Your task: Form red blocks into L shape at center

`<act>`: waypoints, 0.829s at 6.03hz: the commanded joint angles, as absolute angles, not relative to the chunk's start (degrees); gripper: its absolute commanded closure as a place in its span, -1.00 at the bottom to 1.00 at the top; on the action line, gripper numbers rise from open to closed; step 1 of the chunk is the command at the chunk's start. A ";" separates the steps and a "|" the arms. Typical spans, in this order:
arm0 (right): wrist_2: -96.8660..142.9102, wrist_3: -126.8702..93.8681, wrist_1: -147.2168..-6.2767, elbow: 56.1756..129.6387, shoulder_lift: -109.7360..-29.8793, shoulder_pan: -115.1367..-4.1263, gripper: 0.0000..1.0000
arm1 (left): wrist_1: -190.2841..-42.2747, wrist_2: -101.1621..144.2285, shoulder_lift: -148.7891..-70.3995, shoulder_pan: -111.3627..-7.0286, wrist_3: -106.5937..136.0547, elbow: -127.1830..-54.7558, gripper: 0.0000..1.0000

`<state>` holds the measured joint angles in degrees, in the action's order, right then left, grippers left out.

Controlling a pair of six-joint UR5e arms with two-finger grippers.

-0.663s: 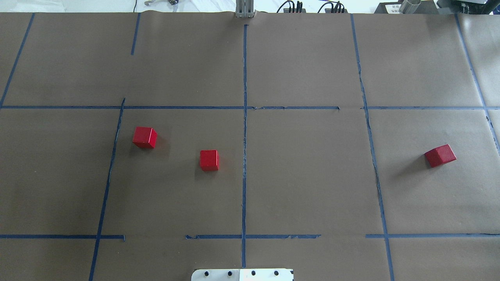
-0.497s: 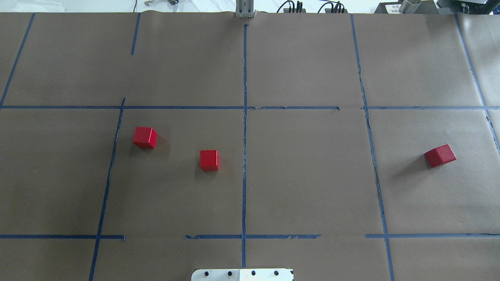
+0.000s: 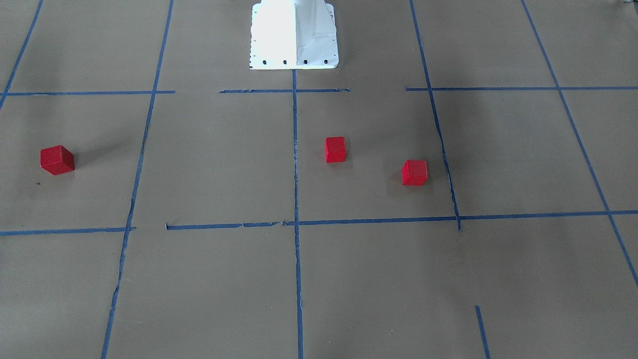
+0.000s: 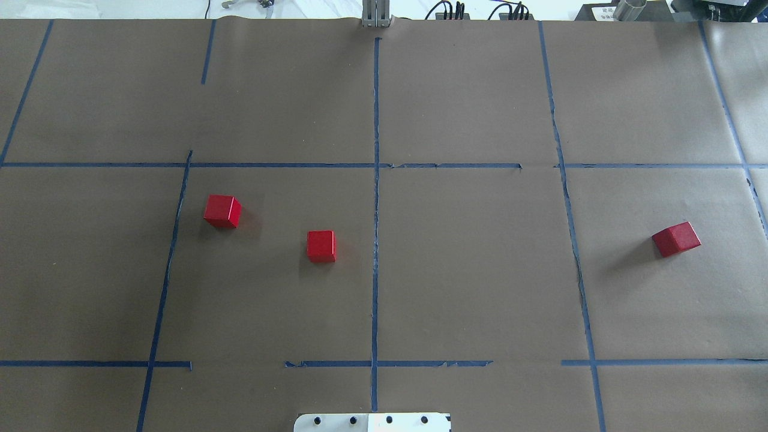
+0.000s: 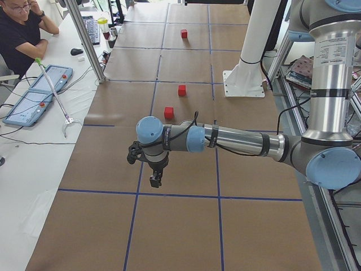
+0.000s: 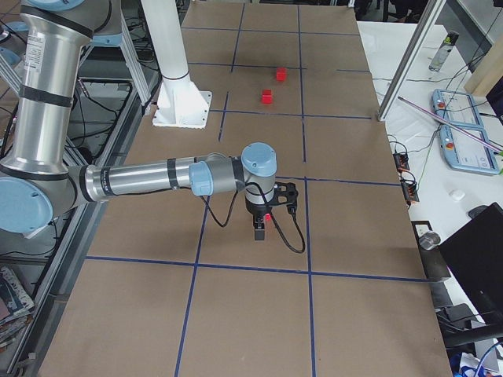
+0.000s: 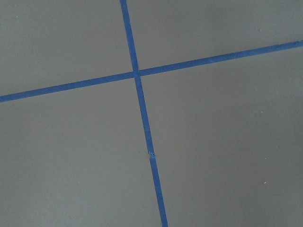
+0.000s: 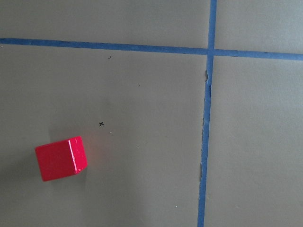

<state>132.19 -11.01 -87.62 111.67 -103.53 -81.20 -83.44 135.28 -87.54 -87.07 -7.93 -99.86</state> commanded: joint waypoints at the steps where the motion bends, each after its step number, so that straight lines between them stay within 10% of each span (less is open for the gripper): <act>1: 133.32 -11.07 -87.63 112.24 -104.24 -81.12 -1.00 | -83.67 135.26 -87.71 -87.01 -8.26 -98.62 -1.00; 5: 135.09 -11.07 -87.36 112.50 -103.36 -75.68 -1.00 | -83.93 139.37 -87.80 -86.49 -8.09 -100.37 -1.00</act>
<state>135.11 -10.99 -87.42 112.30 -103.72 -76.64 -83.81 137.44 -87.62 -86.61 -8.11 -100.00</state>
